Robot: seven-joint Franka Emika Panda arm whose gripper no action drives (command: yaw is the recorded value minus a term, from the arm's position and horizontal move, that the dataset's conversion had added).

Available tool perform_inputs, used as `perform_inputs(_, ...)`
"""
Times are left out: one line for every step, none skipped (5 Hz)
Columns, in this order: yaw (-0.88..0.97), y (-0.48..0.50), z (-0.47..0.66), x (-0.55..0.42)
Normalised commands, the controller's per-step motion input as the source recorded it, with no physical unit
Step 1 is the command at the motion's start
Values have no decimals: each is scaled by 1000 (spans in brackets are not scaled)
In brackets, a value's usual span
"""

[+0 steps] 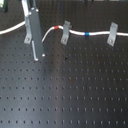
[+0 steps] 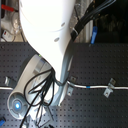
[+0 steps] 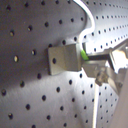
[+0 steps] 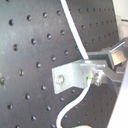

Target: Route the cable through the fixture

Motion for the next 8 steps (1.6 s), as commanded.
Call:
perform_inputs(-626,30,20,-267)
perform_inputs(-511,-70,68,-304)
perform_inputs(-468,-8,87,-324)
perform_inputs(-357,-173,143,-208)
perform_inputs(-103,-371,164,-180)
perform_inputs(0,-411,36,-32)
perform_inputs(354,-313,-134,81)
perform_inputs(86,-23,-44,-47)
